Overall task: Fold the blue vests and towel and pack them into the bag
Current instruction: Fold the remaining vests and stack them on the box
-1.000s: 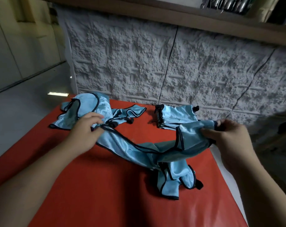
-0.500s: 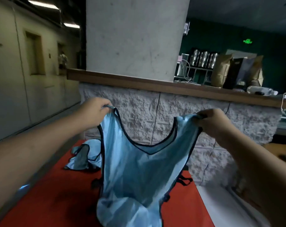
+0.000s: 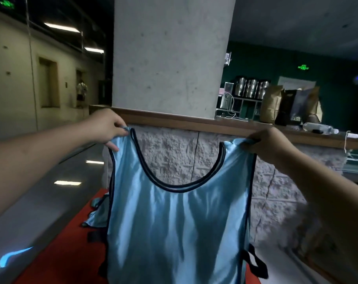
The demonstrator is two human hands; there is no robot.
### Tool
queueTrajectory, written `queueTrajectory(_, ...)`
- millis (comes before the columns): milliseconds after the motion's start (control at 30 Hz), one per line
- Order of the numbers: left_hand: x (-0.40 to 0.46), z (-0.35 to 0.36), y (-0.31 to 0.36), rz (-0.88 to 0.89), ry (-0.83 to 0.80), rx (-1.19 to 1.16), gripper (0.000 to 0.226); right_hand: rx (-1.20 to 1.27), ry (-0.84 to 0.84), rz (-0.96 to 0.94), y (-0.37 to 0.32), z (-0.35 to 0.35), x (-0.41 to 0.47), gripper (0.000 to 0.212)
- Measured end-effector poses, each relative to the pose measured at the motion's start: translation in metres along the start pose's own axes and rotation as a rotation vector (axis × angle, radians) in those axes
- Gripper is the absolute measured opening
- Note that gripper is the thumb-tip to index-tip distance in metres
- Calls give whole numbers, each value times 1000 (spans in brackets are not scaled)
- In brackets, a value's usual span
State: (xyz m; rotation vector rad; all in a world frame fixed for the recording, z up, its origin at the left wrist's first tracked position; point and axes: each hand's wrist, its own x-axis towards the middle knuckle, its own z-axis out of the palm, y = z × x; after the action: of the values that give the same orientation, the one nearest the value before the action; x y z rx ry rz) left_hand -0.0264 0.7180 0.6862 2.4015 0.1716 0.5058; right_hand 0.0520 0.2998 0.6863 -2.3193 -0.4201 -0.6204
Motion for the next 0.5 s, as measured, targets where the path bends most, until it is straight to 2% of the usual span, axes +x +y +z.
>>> queueTrajectory(167, 58, 49, -25, -46, 44, -90, 11, 72, -74, 205, 22, 49, 50, 11)
queueTrajectory(300, 100, 74, -25, 5, 198, -17, 26, 418, -118, 413, 26, 85, 90, 7)
queueTrajectory(333, 105, 77, -20, 14, 207, 20, 27, 441, -126, 407, 23, 90, 95, 10)
queueTrajectory(400, 114, 70, -1, 46, 246, 50, 25, 488, -32, 328, 11, 88, 106, 9)
queueTrajectory(500, 124, 30, 42, 188, 473, -78, 20, 644, 182, 148, -20, 53, 114, 11)
